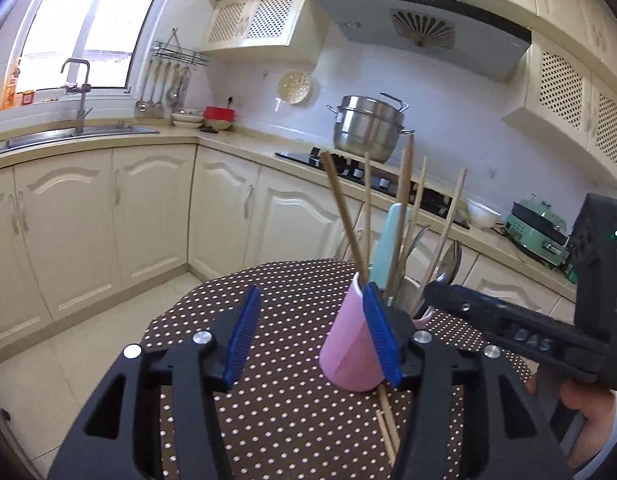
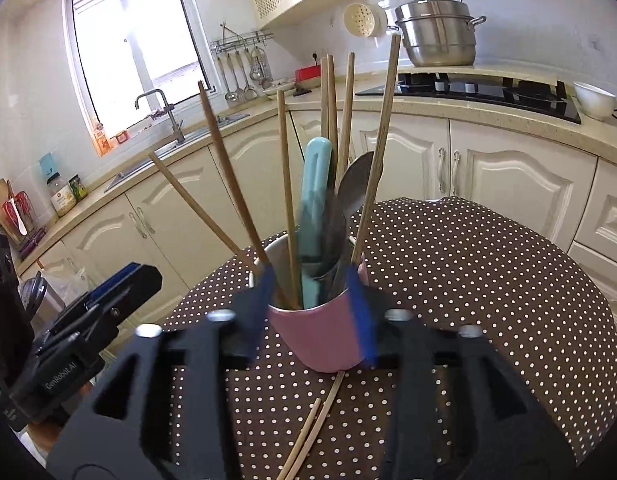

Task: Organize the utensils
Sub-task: 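Open both grippers to release the chopstick and fork-spoon into the pink cup, then lower both grippers toward the last loose chopsticks beside the pink cup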

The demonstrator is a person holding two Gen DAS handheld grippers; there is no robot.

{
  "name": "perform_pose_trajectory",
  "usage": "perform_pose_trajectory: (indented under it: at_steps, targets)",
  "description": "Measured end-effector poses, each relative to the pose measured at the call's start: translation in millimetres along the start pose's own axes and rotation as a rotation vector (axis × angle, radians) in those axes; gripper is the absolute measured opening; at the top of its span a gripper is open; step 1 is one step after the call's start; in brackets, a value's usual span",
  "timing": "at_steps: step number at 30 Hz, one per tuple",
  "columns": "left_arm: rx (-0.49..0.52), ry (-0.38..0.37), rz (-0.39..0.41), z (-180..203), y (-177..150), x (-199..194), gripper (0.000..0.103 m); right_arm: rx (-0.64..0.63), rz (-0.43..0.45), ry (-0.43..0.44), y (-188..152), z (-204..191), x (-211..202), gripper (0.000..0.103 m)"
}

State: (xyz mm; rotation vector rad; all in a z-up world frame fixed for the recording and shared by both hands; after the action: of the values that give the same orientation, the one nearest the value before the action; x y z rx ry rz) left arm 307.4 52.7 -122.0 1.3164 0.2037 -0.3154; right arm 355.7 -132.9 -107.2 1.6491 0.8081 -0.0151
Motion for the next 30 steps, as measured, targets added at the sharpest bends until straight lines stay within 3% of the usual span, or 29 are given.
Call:
perform_pose_trajectory:
  at_steps: [5, 14, 24, 30]
  targets:
    - [-0.013, -0.01, 0.0, -10, 0, -18, 0.053, -0.023, -0.004, -0.008, -5, -14, -8, 0.055]
    - [-0.005, -0.044, -0.018, -21, 1, -38, 0.057, -0.059, 0.045, -0.043, -8, -37, -37, 0.065]
    - [0.038, -0.051, -0.09, -20, -12, -45, 0.063, -0.039, 0.028, -0.055, -26, -46, -57, 0.067]
    - [0.048, -0.073, -0.172, -11, -25, -40, 0.067, -0.012, 0.002, -0.06, -42, -39, -63, 0.068]
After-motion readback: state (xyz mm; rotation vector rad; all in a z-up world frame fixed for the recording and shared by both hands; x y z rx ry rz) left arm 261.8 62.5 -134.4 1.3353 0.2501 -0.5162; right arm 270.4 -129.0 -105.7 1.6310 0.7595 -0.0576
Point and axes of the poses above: each gripper's, at about its wrist camera, not at the fingertips, and x roughly the way its jaws point, z to its right, y to its top, the point moved 4 cm from there along x, roughly the way its jaws point, and after that the axes turned 4 degrees about z, right-handed, at the moved point
